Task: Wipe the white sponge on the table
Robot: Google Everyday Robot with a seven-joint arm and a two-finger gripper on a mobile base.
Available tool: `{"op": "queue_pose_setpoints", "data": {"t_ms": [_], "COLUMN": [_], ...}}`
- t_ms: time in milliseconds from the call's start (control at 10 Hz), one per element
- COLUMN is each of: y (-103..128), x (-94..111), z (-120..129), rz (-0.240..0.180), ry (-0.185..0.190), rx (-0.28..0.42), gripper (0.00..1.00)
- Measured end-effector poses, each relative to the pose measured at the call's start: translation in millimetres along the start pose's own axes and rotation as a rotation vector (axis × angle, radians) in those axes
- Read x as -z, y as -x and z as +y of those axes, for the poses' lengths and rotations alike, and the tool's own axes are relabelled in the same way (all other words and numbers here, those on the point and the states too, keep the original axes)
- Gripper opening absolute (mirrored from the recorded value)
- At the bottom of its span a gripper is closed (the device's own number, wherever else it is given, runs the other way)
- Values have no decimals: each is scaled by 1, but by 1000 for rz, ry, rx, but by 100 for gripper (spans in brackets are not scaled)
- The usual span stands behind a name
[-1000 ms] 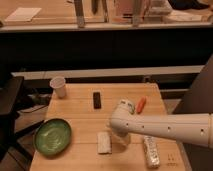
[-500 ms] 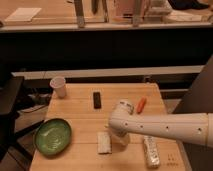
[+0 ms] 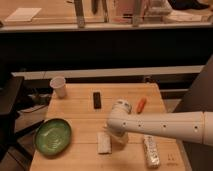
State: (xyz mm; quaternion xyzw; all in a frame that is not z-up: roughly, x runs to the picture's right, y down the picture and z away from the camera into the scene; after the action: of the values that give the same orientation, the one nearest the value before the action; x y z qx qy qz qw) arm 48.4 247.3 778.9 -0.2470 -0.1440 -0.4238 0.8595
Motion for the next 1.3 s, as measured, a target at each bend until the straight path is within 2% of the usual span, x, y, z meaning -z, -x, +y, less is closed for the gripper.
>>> {"op": "queue_pose_setpoints", "data": {"t_ms": [900,1300], "y": [9,11], "x": [-8,-12], "z": [-13,-20], "rz": [-18,-29], "ry": [2,-2], "rx": [119,148], "gripper": [80,80]}}
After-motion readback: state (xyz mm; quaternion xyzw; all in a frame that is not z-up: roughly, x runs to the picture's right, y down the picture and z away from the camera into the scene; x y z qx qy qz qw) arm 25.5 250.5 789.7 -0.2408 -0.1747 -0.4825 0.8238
